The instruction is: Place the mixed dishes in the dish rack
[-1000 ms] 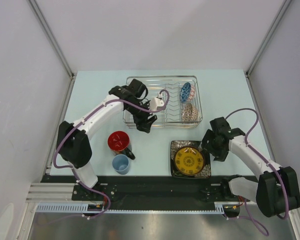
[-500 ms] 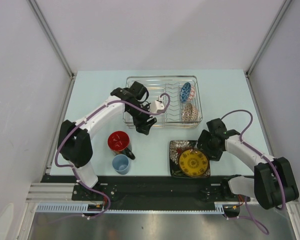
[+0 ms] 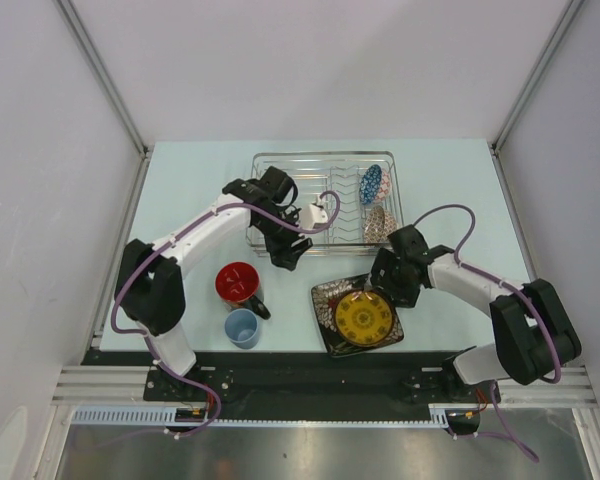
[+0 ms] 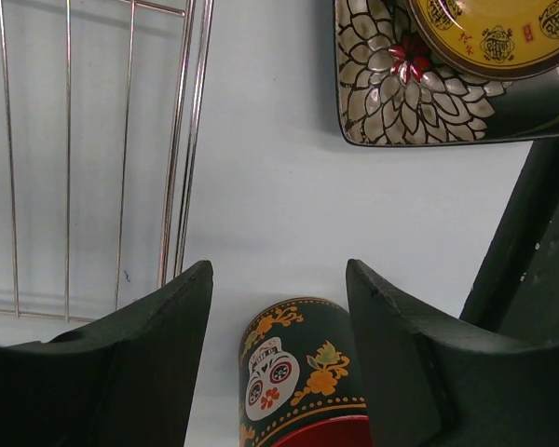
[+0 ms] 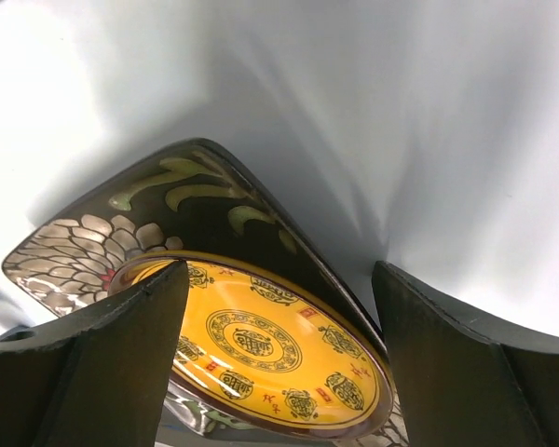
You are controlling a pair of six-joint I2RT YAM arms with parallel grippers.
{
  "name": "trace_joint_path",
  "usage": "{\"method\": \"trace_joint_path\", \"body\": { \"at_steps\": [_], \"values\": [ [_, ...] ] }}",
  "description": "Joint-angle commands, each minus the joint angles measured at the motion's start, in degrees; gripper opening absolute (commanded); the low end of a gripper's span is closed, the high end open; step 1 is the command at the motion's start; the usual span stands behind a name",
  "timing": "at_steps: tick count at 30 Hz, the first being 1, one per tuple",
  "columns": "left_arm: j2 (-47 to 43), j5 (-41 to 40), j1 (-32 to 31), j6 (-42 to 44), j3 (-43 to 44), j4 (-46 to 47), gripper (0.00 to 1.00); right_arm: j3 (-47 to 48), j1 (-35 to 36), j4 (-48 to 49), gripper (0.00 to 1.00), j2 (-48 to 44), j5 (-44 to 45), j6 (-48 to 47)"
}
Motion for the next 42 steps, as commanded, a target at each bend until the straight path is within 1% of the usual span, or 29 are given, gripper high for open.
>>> {"method": "trace_joint_path", "body": {
  "at_steps": [1, 4, 9, 15, 18, 26, 32, 35, 42],
  "values": [
    [-2.34, -0.05, -0.25, 1.16, -0.75, 1.63, 0.65, 1.39, 0.65, 1.51, 0.86, 2.17, -0.94, 0.41],
    [-2.25, -0.05, -0.25, 1.07, -0.58, 1.80, 0.65, 2.53, 0.30, -2.17, 0.87, 0.95, 0.72, -1.78],
    [-1.64, -0.31, -0.25, 1.16, -0.49, 2.15, 0.65, 2.97, -0.84, -8.50, 0.91, -6.78, 2.66, -5.56],
    [-0.76, 1.18, -0.51, 0.29, 0.65, 2.33, 0.64, 3.85, -1.02, -17.55, 0.93, -14.52, 1.44, -5.92],
    [-0.14, 1.27, -1.04, -0.07, 1.09, 2.68, 0.64, 3.68, -0.41, -19.40, 0.93, -16.81, 0.38, -4.96],
    [1.26, -1.37, -4.38, 0.11, -0.49, 5.14, 0.64, 2.45, 2.67, -17.48, 0.87, -15.85, -2.17, -4.08],
    [3.55, -2.78, -6.14, 0.11, -0.05, 6.11, 0.63, -0.09, 3.46, -15.02, 0.83, -14.18, -3.23, -3.81],
    [4.16, -2.95, -7.02, -0.24, 0.65, 6.37, 0.63, -2.38, 3.64, -13.53, 0.82, -13.91, -3.75, -3.81],
    [4.25, -4.62, -9.39, -0.24, -0.66, 8.04, 0.63, -6.34, 3.90, -9.22, 0.82, -12.86, -3.67, -3.81]
  ]
}}
